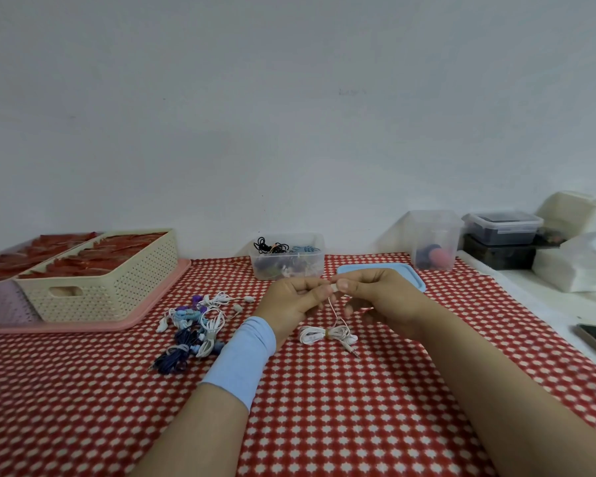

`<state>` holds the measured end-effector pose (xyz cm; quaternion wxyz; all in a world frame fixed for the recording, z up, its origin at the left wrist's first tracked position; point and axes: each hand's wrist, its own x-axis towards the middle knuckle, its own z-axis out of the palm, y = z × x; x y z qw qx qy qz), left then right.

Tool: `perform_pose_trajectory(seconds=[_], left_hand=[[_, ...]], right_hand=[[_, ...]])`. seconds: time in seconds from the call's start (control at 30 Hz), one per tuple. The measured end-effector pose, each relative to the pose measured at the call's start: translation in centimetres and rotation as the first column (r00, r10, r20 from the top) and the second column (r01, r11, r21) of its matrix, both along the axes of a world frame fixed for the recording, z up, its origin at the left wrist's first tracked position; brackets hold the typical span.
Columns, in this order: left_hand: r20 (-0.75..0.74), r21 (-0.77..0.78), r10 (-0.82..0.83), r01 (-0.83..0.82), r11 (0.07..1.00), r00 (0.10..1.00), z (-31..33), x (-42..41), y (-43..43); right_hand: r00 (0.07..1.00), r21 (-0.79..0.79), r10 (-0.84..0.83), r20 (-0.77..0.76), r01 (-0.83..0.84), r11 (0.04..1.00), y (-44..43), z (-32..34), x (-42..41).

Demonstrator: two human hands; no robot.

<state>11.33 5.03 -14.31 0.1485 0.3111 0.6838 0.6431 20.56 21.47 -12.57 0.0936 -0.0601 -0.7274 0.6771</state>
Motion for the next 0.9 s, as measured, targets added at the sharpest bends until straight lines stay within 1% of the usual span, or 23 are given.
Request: perform_pose_trajectory(seconds=[0.13, 0.27, 0.37, 0.43, 0.5, 0.53, 0.57, 0.6, 0.67, 0.7, 0.77, 0.83, 0.9], left_hand=[[-0.041, -0.044, 0.015, -0.016, 0.999, 0.999, 0.1, 0.2, -0.2], [-0.167, -0.102, 0.060, -0.078, 0.992, 0.984, 0.4, 0.1, 0.1], [-0.298, -0.212, 0.023, -0.089, 0.973, 0.954, 0.7, 0.2, 0.0], [-0.332, -0.301, -0.017, -0.089, 0.950, 0.943, 1.1, 0.2, -0.4], [-0.332, -0.456, -0.097, -0.070, 0.887, 0.938, 1.3, -0.1, -1.1], [-0.340, -0.556, -0.153, -0.067, 0.828, 0.928, 1.5, -0.2, -1.4], [-0.348, -0.637, -0.202, -0.073, 0.768, 0.915, 1.5, -0.3, -1.6], [-0.357, -0.684, -0.234, -0.082, 0.725, 0.904, 1.5, -0.5, -1.7], [-0.378, -0.693, -0.242, -0.100, 0.714, 0.893, 1.6, -0.6, -1.8], [-0.388, -0.684, -0.232, -0.110, 0.722, 0.892, 1.6, -0.6, -1.8], [-0.408, -0.663, -0.206, -0.134, 0.736, 0.889, 1.7, -0.7, -1.8], [-0.430, -0.638, -0.166, -0.168, 0.752, 0.888, 1.7, -0.8, -2.0], [-0.459, -0.607, -0.133, -0.201, 0.769, 0.879, 1.8, -0.9, -2.2]], right_hand=[[1.000, 0.032, -0.020, 0.012, 0.019, 0.999, -0.1, -0.1, -0.1], [0.999, 0.063, -0.039, 0.024, 0.037, 0.997, 0.1, 0.0, 0.1], [0.996, 0.225, -0.080, 0.027, 0.072, 0.972, 0.4, 0.0, 0.3], [0.993, 0.290, -0.119, 0.014, 0.110, 0.951, 0.4, -0.1, 0.2], [0.987, 0.328, -0.161, 0.012, 0.148, 0.933, 0.6, -0.4, -0.1], [0.984, 0.357, -0.178, 0.021, 0.159, 0.921, 0.7, -0.6, -0.2], [0.981, 0.410, -0.192, 0.030, 0.163, 0.898, 0.9, -0.7, -0.3], [0.978, 0.496, -0.207, 0.036, 0.162, 0.853, 1.1, -1.0, -0.5], [0.969, 0.680, -0.239, 0.054, 0.139, 0.720, 1.5, -1.3, -0.7], [0.966, 0.729, -0.249, 0.064, 0.125, 0.673, 1.5, -1.4, -0.7], [0.963, 0.762, -0.261, 0.070, 0.117, 0.637, 1.4, -1.2, -0.6], [0.963, 0.776, -0.268, 0.043, 0.137, 0.616, 1.0, -0.8, -0.5], [0.970, 0.772, -0.244, 0.012, 0.146, 0.619, 0.6, -0.3, -0.4]])
